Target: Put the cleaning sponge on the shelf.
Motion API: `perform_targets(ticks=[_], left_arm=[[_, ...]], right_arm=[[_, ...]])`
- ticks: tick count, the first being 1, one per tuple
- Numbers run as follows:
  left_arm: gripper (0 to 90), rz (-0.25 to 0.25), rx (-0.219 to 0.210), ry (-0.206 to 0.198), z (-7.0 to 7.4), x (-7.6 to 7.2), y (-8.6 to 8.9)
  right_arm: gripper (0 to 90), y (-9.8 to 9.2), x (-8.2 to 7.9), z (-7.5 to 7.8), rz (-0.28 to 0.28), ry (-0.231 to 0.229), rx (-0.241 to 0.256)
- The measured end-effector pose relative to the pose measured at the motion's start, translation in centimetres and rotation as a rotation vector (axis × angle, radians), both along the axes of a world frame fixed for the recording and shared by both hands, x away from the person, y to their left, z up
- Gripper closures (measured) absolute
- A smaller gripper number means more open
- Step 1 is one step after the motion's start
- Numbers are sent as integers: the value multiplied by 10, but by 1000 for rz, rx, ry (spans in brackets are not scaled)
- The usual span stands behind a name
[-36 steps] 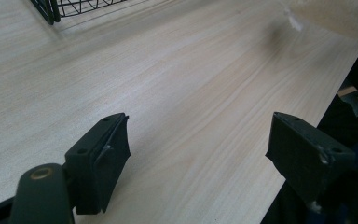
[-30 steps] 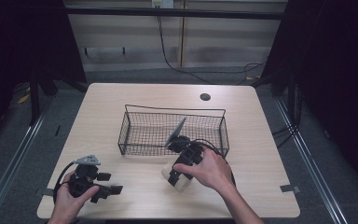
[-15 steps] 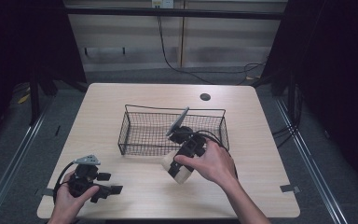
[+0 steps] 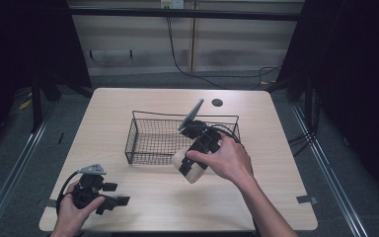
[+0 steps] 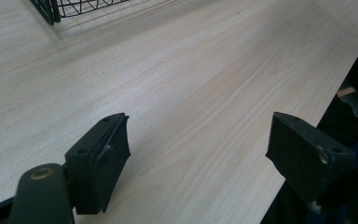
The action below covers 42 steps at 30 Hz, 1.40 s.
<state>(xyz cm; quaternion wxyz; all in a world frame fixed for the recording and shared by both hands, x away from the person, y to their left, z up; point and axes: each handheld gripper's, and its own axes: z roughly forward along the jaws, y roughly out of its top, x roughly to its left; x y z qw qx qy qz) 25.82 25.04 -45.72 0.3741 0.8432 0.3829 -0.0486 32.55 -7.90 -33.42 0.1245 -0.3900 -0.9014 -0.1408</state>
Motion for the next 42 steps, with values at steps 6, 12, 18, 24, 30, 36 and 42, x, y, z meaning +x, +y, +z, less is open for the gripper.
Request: perform_targets(ticks=[6, 12, 18, 24, 30, 36, 42], left_arm=[[204, 1, 0, -4, 0, 0, 0], [204, -2, 0, -2, 0, 0, 0], [204, -1, 0, 0, 0, 0, 0], [204, -2, 1, -1, 0, 0, 0], [204, 3, -2, 0, 0, 0, 0], [204, 3, -2, 0, 0, 0, 0], [204, 6, -6, 1, 0, 0, 0]], right_arm=[[261, -3, 7, 8, -18, -7, 0], [260, -9, 16, 14, -64, -12, 15], [260, -12, 22, 19, -93, -17, 7], [261, -18, 31, 21, -154, -30, -17], [261, -26, 39, 24, -208, -40, -31], [261, -30, 46, 21, -258, -28, -49], [261, -34, 54, 18, -296, -19, -63]])
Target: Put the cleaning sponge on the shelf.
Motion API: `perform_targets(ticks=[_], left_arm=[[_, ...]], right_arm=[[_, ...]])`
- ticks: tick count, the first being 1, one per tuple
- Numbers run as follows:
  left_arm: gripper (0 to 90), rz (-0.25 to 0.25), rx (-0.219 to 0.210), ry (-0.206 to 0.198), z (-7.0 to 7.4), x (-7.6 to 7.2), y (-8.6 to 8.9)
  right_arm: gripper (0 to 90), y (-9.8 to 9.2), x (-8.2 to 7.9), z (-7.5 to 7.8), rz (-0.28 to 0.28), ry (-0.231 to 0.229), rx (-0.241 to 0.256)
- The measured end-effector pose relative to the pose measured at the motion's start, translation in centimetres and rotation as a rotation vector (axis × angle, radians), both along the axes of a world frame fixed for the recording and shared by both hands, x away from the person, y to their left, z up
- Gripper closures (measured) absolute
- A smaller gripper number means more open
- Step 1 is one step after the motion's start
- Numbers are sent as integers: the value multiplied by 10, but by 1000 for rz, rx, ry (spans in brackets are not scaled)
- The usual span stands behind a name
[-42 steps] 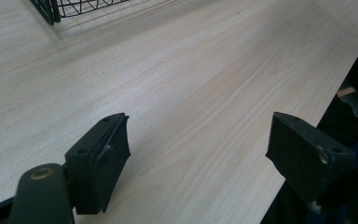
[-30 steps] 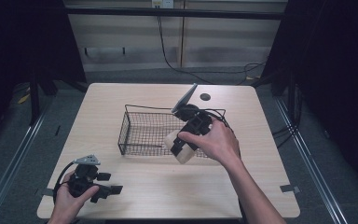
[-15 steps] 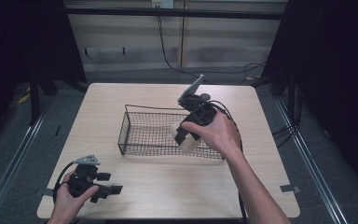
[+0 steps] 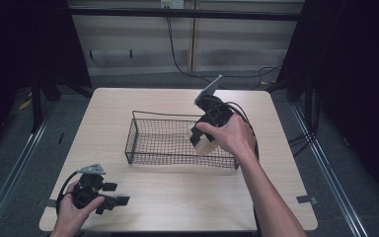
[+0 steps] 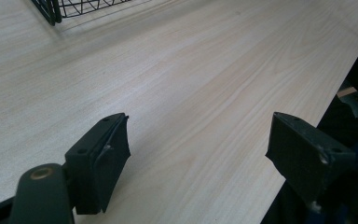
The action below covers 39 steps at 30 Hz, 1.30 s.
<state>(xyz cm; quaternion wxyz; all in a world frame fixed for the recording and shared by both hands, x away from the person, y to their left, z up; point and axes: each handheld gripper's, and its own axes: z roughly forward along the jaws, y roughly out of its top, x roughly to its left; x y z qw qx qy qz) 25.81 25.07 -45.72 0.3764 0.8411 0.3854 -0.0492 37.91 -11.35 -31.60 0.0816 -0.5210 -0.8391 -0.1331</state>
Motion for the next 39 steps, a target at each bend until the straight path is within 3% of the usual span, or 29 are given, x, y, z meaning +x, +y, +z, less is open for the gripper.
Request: perform_targets(ticks=[11, 18, 27, 39], left_arm=[[204, -2, 0, -1, 0, 0, 0], [204, -4, 4, -1, 0, 0, 0], [204, -4, 3, -2, 0, 0, 0], [204, -9, 7, -2, 0, 0, 0]], right_arm=[[261, -20, 10, -5, -123, 2, -18], [261, -37, 14, -16, -200, 18, -18], [261, -44, 18, -25, -260, 25, -44], [261, -55, 21, -41, -317, 38, -25]])
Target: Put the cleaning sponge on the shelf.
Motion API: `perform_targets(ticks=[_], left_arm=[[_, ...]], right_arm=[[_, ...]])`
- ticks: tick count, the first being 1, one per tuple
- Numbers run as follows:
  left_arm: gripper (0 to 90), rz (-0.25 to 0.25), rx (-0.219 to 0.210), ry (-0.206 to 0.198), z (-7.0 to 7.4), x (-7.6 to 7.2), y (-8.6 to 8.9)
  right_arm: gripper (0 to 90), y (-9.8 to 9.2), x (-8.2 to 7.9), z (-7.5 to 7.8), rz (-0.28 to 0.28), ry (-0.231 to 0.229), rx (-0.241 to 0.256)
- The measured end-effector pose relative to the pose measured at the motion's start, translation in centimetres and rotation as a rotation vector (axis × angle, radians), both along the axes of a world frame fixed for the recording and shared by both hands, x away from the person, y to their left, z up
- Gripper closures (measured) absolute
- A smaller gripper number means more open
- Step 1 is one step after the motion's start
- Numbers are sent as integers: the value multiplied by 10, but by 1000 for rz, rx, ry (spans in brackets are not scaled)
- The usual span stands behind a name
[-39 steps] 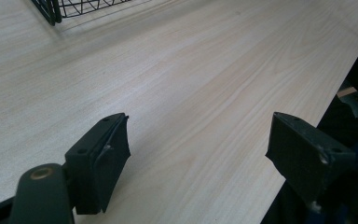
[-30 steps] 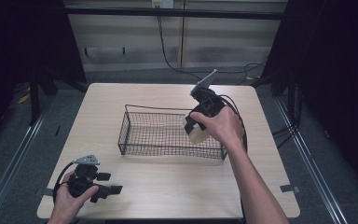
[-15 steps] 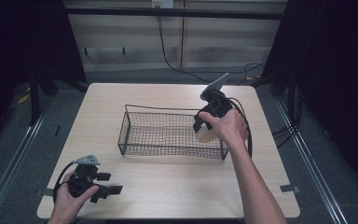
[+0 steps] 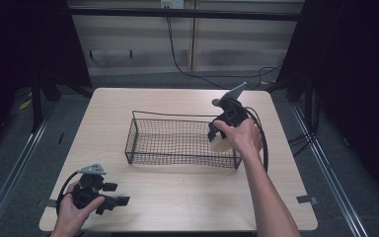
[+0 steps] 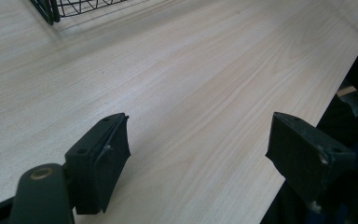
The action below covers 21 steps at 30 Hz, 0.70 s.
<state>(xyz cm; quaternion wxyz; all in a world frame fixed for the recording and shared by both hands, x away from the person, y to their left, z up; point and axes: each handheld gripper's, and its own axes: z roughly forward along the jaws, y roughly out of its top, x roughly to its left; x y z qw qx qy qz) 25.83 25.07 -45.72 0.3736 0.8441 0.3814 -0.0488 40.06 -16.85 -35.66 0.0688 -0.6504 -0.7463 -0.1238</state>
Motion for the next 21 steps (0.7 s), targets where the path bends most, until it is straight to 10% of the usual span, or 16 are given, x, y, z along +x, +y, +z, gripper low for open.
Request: perform_targets(ticks=[21], left_arm=[[204, 6, 2, 3, 0, 0, 0]], right_arm=[[260, -17, 7, -34, -96, 23, -3]])
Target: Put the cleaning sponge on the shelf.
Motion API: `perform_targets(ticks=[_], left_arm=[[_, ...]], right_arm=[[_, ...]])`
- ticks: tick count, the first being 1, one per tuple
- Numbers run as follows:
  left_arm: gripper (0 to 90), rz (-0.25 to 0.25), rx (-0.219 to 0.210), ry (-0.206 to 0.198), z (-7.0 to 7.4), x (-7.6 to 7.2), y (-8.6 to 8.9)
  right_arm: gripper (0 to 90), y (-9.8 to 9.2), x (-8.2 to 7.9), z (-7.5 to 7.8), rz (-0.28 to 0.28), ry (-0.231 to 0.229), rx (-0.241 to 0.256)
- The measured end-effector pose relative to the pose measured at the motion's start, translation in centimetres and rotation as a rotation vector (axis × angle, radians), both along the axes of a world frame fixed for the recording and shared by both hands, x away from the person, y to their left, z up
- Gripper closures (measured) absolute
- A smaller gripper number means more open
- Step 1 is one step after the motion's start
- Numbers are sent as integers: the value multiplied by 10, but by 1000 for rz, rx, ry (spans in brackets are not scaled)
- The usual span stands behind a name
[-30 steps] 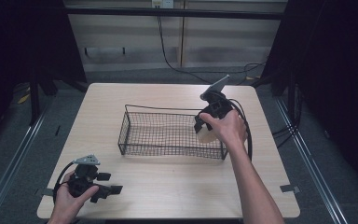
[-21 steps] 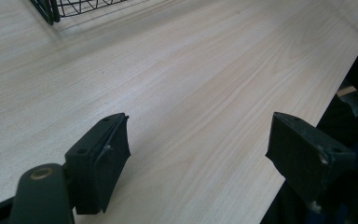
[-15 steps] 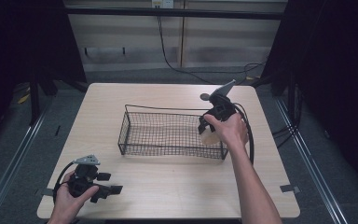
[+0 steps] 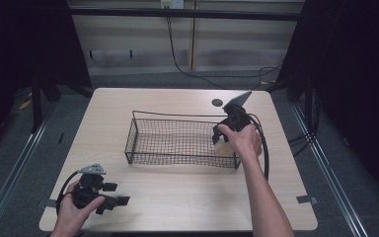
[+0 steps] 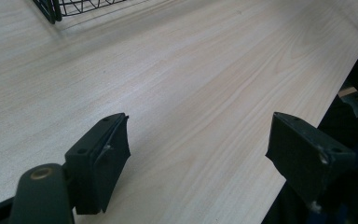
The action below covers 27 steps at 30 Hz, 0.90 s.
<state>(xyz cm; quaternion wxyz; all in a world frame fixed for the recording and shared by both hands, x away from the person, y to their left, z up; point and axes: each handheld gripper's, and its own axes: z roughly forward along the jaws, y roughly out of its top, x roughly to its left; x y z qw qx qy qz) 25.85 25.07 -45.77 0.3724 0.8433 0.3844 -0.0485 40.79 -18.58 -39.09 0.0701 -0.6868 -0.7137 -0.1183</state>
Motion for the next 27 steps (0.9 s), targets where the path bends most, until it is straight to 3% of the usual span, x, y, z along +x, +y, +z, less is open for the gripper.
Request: perform_targets(ticks=[10, 17, 23, 27], left_arm=[[204, -1, -1, 0, 0, 0, 0], [203, -1, -1, 0, 0, 0, 1], [203, 2, 0, 1, 0, 0, 0], [203, -1, 0, 0, 0, 0, 0]], right_arm=[[260, 8, 4, -20, 1, 28, -55], [259, 7, 3, -30, -28, 32, -73], [258, 11, 3, -35, -4, 37, -113], [257, 15, 4, -39, -8, 43, -113]])
